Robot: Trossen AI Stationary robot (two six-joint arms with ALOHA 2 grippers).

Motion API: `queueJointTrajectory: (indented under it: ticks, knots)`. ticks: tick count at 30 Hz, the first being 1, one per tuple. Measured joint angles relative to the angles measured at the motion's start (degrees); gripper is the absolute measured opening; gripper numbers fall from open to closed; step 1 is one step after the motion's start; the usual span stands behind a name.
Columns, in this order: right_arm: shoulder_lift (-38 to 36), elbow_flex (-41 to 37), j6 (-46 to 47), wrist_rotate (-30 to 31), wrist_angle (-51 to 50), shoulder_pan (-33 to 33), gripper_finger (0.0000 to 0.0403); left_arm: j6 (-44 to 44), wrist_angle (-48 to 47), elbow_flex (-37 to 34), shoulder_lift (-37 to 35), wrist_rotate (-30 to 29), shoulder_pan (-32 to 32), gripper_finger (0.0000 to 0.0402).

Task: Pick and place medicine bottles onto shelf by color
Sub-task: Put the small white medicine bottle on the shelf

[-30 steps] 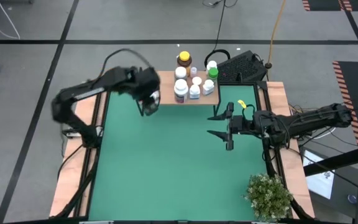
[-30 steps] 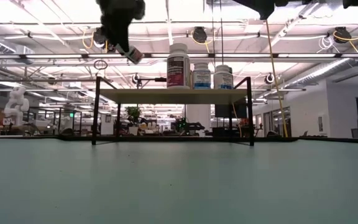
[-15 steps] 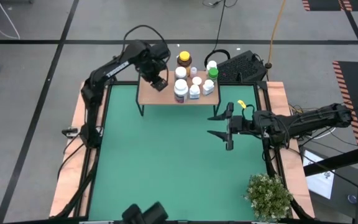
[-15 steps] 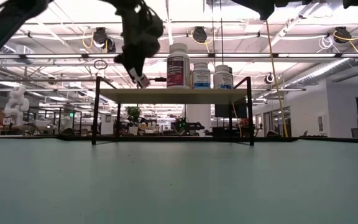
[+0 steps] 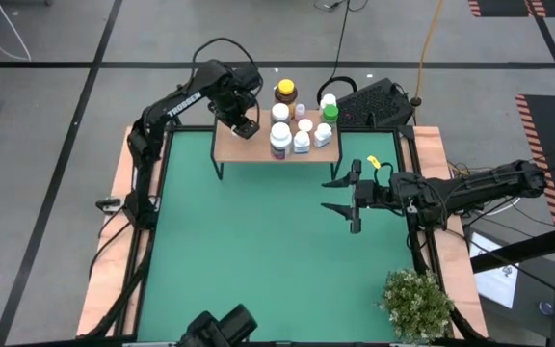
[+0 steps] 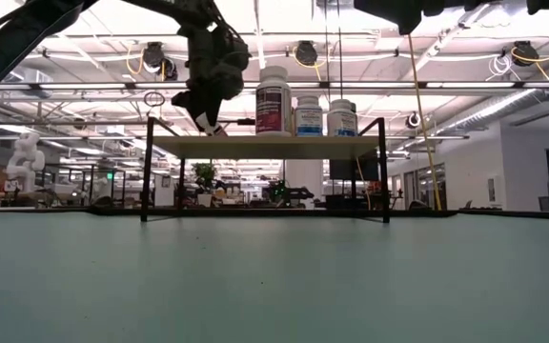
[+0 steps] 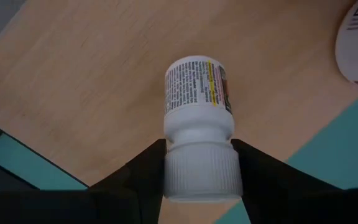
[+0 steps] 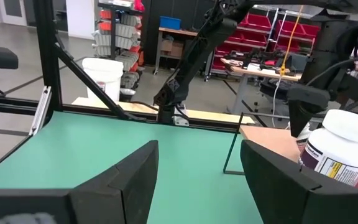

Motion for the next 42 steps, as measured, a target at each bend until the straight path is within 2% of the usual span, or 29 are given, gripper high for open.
queueJointTrajectory:
  ticks: [9, 21, 26, 30, 37, 42]
  knots:
    - [0.00, 0.00, 2.08, 0.00, -2.01, 0.00, 0.0221, 6.11, 0.01, 0.00, 0.03, -0.05, -1.43, 0.0160]
    - [0.00, 0.00, 4.62, 0.02, -4.10, -0.01, 0.0221, 7.90, 0.03, 0.00, -0.59, -0.63, -1.47, 0.0228]
    - [0.00, 0.00, 6.05, 0.01, -5.44, -0.01, 0.0221, 8.21, 0.02, 0.00, -2.64, -2.84, -1.40, 0.0250]
    - [0.00, 0.00, 6.15, 0.02, -6.20, -0.02, 0.0221, 8.75, -0.02, 0.00, -4.77, -4.92, -1.50, 0.0256]
    - [0.00, 0.00, 6.76, -0.04, -6.75, 0.46, 0.0221, 9.19, 0.61, -0.02, -5.05, -5.19, -2.26, 0.0254]
    - [-0.02, 0.00, 8.29, -0.17, -8.31, 0.48, 0.0221, 10.50, 5.08, -2.89, -4.96, -5.29, -3.00, 0.0259]
